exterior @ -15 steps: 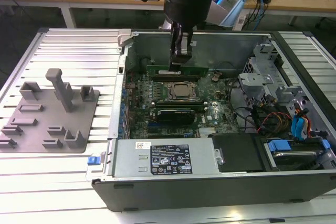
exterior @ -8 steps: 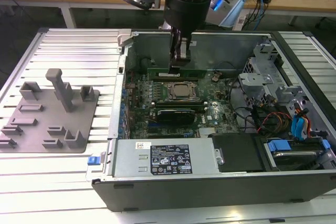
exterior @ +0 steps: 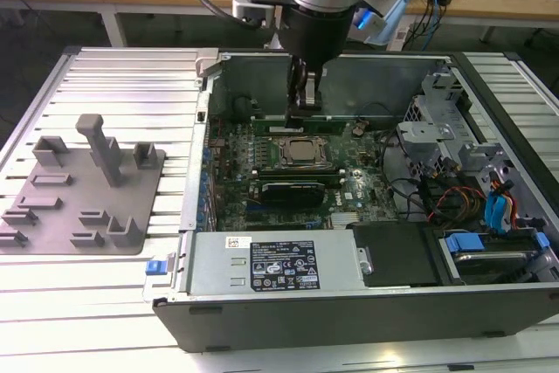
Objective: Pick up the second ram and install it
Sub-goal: 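Pick up the second ram and move it above second insertion slot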
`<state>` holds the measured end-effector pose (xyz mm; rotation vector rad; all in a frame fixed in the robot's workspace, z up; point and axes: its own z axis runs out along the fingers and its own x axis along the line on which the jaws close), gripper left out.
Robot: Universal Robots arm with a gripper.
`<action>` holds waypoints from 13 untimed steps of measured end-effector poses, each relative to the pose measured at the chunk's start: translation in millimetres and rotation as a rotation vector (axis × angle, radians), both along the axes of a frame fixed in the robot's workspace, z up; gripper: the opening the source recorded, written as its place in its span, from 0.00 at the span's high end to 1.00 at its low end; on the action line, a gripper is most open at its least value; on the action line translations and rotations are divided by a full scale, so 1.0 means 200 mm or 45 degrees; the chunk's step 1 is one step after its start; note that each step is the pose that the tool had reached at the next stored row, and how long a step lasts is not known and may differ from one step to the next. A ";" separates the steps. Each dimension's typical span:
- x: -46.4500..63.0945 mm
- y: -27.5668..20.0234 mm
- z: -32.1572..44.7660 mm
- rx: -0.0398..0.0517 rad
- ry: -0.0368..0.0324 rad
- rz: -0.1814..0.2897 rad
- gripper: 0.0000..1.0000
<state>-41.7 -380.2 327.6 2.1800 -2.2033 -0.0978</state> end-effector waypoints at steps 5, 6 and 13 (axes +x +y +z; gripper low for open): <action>0.02 0.020 -0.055 0.000 -0.0029 0.025 0.91; 0.02 0.024 -0.072 0.000 -0.0037 0.036 0.91; 0.02 0.026 -0.152 0.000 -0.0037 0.040 0.91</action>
